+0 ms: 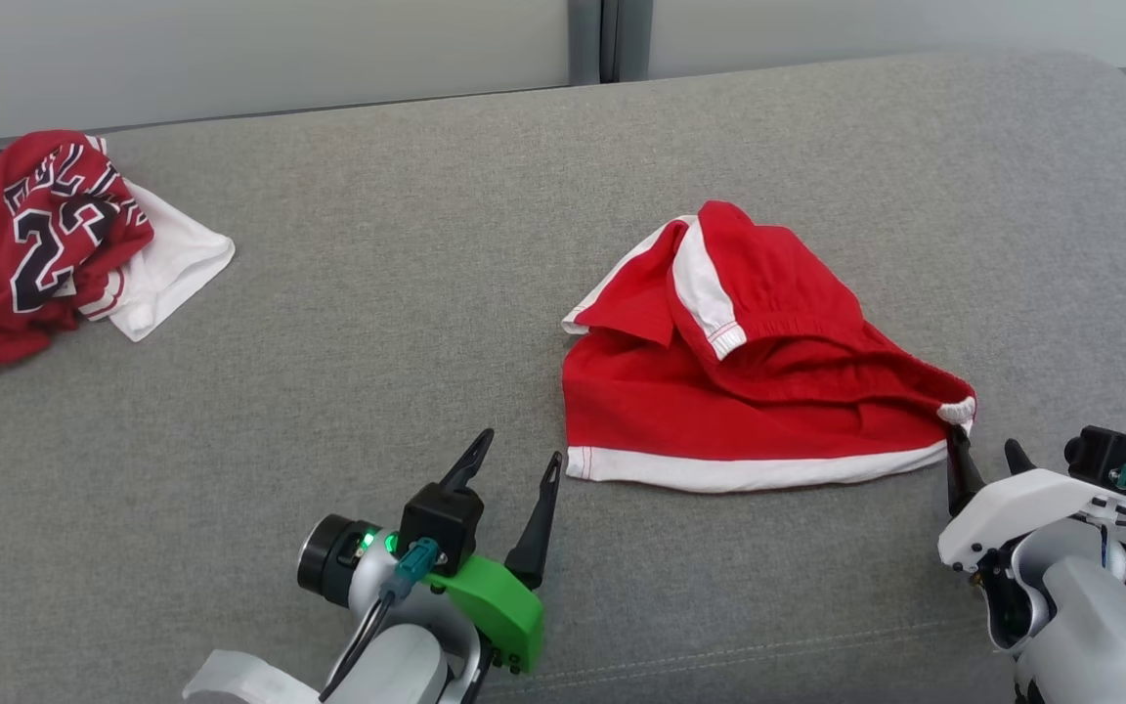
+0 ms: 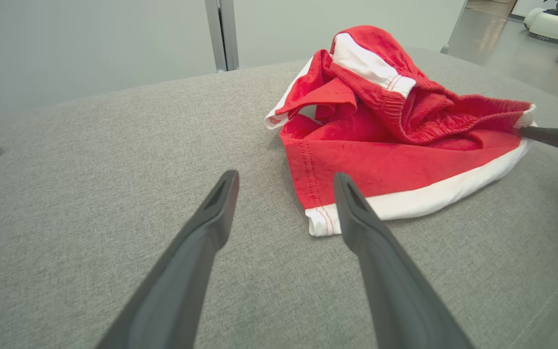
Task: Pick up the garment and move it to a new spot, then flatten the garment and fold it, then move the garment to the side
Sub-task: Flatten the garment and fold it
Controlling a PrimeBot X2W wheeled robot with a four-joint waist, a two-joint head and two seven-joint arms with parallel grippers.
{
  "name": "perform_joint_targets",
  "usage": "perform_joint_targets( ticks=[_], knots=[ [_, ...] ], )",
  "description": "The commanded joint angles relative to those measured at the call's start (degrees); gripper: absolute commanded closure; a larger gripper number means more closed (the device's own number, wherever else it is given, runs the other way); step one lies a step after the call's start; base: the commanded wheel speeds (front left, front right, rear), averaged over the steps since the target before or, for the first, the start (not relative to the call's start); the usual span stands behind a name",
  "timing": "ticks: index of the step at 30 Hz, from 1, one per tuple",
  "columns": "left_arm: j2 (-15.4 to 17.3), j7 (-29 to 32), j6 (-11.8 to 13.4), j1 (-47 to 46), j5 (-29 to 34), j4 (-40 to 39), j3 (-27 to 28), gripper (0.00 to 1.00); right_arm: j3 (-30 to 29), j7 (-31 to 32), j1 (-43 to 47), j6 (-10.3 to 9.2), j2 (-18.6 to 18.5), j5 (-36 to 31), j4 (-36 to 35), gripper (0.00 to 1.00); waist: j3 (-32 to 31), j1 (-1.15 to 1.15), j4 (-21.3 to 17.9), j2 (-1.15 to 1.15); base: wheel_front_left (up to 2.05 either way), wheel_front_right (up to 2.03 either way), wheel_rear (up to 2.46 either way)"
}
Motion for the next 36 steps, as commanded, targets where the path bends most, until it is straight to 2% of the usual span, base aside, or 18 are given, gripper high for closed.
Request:
perform_joint_targets(
  ticks=[1, 8, 14, 18, 20, 22, 25, 28, 35, 36],
  knots=[
    [0.5, -0.1, 0.2, -0.6, -0.1, 0.0, 0.3, 0.0, -0.8, -0.2, 0.7, -0.06, -0.3, -1.8, -1.5, 0.0, 0.2, 0.0, -0.6, 0.0, 0.0, 0.0, 0.0],
    [0.5, -0.1, 0.3, -0.3, 0.2, -0.6, 0.7, 0.0, -1.9, -0.2, 3.4, -0.06, -0.1, -8.6, -15.6, 0.0, 0.0, 0.0, -0.9, 0.0, 0.0, 0.0, 0.0],
    [-0.1, -0.1, 0.0, 0.1, 0.3, -0.8, 0.4, 0.0, -1.7, -0.2, 5.8, -0.06, 2.0, -14.3, -27.4, 0.0, -0.3, 0.0, 1.3, 0.0, 0.0, 0.0, 0.0],
    [-0.4, -0.1, -0.1, 0.0, 0.4, -0.8, 0.3, 0.0, -1.8, 2.6, 6.5, -0.06, 3.8, -16.5, -32.3, 0.0, -0.3, 0.0, 3.2, 0.0, 0.0, 0.0, 0.0],
    [-0.4, -0.1, -0.1, 0.0, 0.4, -0.9, 0.3, 0.0, -1.5, 3.8, 6.8, -0.06, 3.9, -17.2, -33.1, 0.0, -0.2, 0.0, 3.7, 0.0, 0.0, 0.0, 0.0],
    [-0.6, -0.1, -0.1, -0.2, 0.4, -0.9, 0.5, 0.0, 1.0, 7.5, 7.2, -0.06, 3.5, -20.5, -33.4, 0.0, 0.0, 0.0, 5.2, 0.0, 0.0, 0.0, 0.0],
    [-0.8, -0.1, -0.2, -0.6, 0.6, -1.0, 0.4, 0.0, 4.1, 10.9, 6.6, -0.06, 3.0, -24.3, -31.3, 0.0, 0.4, 0.0, 7.1, 0.0, 0.0, 0.0, 0.0],
    [-1.1, -0.1, -0.2, -1.0, 0.8, -1.0, 0.4, 0.0, 5.9, 13.3, 5.8, -0.08, 4.4, -24.5, -28.2, 0.0, 0.8, 0.0, 9.2, 0.0, 0.0, 0.0, 0.0],
    [-1.7, -0.1, -0.4, -0.8, 0.9, -0.6, 0.7, 0.0, 5.5, 11.8, 1.3, -0.08, 4.4, -26.0, -20.8, 0.0, 1.5, 0.0, 13.1, 0.0, 0.0, 0.0, 0.0],
    [-1.8, -0.1, -0.4, -0.8, 0.9, -0.6, 0.8, 0.0, 5.2, 11.4, 0.5, -0.08, 4.1, -26.5, -19.7, 0.15, 1.5, 0.0, 13.4, 0.0, 0.0, 0.0, 0.0]
  ],
)
